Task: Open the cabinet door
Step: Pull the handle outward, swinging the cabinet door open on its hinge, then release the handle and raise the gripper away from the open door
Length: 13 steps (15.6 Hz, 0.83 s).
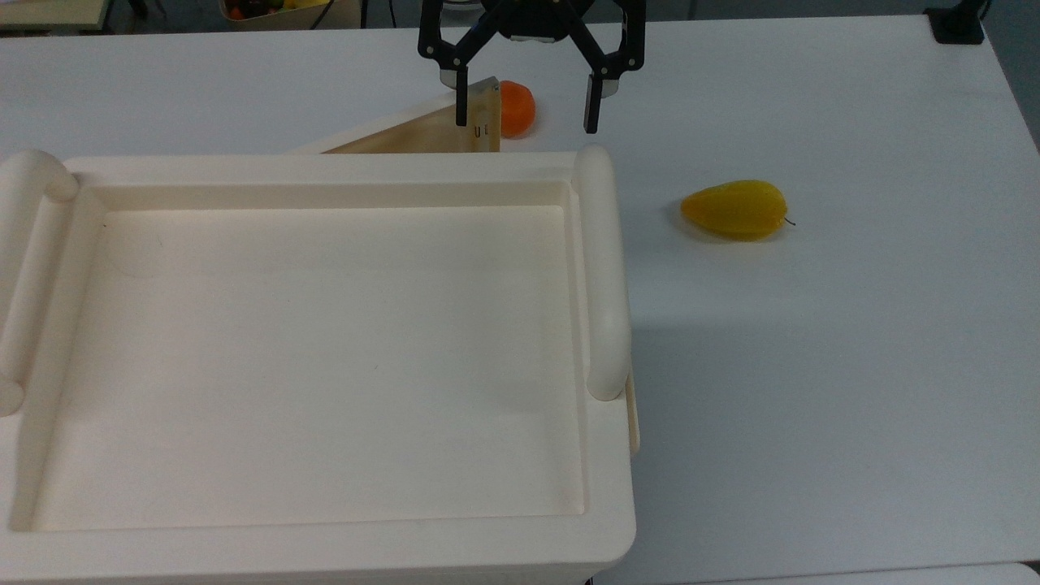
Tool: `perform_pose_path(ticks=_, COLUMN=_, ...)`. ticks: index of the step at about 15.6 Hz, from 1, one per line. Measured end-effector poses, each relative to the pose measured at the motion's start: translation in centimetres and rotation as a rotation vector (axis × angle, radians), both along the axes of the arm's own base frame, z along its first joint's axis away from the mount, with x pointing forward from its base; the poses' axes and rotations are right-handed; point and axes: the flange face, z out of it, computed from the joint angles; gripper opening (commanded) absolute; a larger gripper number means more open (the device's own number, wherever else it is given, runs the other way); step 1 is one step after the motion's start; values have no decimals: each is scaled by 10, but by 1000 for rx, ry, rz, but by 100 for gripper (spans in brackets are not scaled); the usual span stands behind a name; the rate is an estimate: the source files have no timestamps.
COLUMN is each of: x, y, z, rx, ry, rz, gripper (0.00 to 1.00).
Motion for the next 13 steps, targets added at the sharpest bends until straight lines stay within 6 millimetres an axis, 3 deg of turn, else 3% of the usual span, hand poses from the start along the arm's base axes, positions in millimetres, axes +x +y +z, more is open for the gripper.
perform_pose_path(ticks=4, x=-12, y=-7, z=-5, rx=-31, ry=121, rz=-29, gripper=100)
perform_pose_path(ticks=10, x=-56, y=-35, z=14, rx=-125, ry=331, rz=-6, gripper=100)
perform_pose_path(ticks=13, x=-65, y=-40, z=12, rx=-137, ry=399, rz=-9, gripper=100)
